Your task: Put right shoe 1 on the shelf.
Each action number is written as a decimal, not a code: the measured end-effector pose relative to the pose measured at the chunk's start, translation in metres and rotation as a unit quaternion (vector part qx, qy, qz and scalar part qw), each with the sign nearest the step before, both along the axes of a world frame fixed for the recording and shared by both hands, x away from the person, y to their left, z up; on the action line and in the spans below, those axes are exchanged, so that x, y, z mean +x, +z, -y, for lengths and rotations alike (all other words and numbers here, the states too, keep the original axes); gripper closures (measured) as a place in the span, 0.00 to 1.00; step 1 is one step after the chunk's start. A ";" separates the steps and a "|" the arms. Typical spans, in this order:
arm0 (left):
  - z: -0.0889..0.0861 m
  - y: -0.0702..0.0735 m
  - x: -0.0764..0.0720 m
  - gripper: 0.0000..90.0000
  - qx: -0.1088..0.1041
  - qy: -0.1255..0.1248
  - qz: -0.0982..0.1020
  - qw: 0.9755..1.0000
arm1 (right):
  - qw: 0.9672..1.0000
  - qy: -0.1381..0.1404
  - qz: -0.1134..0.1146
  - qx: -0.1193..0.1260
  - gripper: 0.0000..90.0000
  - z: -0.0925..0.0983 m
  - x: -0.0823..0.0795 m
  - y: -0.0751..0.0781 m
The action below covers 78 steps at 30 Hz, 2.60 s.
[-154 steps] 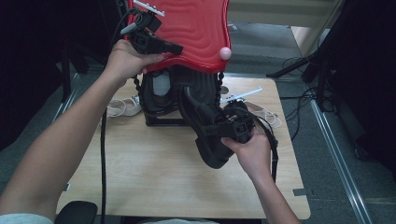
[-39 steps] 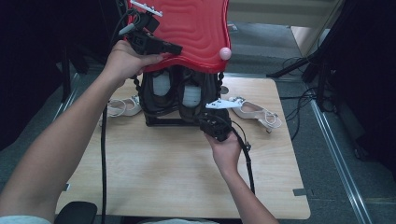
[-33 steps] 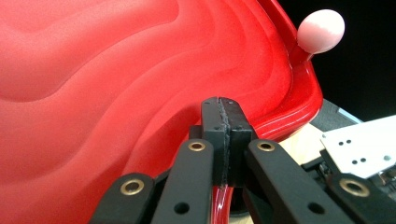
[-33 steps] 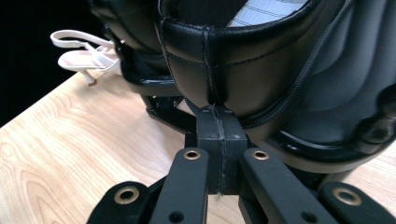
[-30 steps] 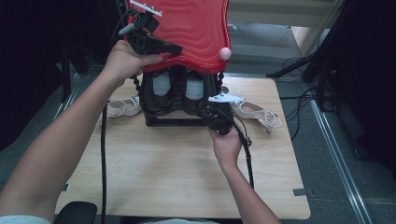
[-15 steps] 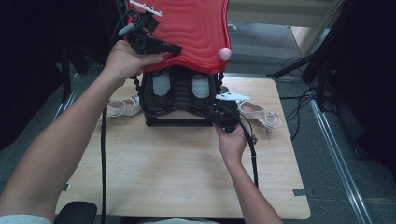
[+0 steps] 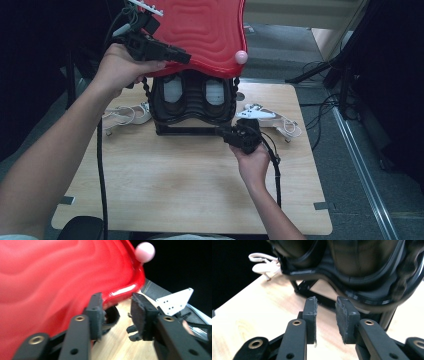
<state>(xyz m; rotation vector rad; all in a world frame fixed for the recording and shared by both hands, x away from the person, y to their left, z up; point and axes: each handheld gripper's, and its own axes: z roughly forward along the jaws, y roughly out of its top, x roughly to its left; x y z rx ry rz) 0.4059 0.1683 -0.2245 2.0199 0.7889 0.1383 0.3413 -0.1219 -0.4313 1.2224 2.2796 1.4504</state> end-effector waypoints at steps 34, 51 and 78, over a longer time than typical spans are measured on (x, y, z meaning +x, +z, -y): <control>-0.028 -0.120 -0.056 0.50 -0.024 -0.041 -0.046 0.998 | 0.995 0.049 -0.084 0.032 0.67 0.030 -0.042 -0.035; -0.034 -0.186 -0.071 0.50 -0.027 -0.031 -0.070 0.997 | 0.995 0.074 -0.065 0.008 0.56 0.059 -0.037 -0.038; -0.074 -0.230 -0.085 0.98 -0.017 0.010 -0.092 0.996 | 0.996 0.051 -0.073 -0.006 0.57 0.086 -0.033 -0.038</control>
